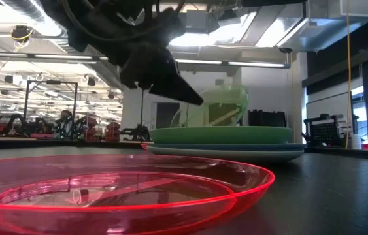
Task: Stack plastic plates
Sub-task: Stack the top light green plate on top of the orange plate, then stack the top pink plate on top of the light green plate
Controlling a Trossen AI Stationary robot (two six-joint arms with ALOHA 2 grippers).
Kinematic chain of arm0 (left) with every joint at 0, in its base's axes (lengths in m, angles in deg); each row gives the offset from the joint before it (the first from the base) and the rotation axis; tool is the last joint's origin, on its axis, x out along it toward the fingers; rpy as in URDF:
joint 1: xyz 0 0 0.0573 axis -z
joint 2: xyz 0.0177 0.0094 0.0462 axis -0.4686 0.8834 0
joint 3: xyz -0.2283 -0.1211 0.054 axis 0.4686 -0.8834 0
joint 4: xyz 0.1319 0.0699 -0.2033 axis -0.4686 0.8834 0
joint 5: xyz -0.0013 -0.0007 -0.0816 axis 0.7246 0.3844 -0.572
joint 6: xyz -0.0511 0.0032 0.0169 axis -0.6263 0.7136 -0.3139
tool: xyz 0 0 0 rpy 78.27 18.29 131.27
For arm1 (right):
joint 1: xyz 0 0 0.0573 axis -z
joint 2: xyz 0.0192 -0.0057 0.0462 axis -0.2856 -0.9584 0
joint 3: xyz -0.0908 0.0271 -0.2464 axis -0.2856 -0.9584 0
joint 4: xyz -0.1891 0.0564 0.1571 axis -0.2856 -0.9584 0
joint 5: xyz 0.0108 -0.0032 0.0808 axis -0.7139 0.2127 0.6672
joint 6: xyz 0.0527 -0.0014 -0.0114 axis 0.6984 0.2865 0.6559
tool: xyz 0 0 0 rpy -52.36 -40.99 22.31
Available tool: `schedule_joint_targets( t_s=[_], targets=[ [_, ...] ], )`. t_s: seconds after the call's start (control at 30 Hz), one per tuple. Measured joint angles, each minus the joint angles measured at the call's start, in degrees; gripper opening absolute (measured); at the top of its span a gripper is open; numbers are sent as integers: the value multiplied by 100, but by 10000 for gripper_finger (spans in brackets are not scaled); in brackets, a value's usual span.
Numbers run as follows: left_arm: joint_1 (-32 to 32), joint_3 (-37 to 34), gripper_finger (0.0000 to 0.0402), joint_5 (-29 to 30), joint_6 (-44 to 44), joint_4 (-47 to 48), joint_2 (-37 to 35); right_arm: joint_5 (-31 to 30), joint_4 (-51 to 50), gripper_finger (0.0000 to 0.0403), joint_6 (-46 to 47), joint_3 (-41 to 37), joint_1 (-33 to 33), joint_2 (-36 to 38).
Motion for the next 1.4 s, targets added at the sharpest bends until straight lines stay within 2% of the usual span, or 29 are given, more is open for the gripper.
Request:
schedule_joint_targets(
  t_s=[0.23,0.73,0.83,0.97,1.2,1.3,1.4],
  targets=[
    [-8,0,9,-147,19,-4,140,0,-4,1,0,0,-2,0],
    [-7,4,103,-168,-299,126,180,0,-4,1,1,0,-2,0],
    [-7,21,112,15,-311,499,15,0,-13,1,0,0,-2,0],
    [-13,53,117,601,-306,1128,-438,0,-21,1,0,0,0,0],
    [-204,59,118,2280,-71,2211,-1149,0,-20,1,0,0,-2,0],
    [-513,59,118,2248,-386,2691,-1209,0,-13,1,0,0,-2,0],
    [-972,57,118,1712,-678,3126,-1169,0,-13,1,0,0,0,0]
  ],
)
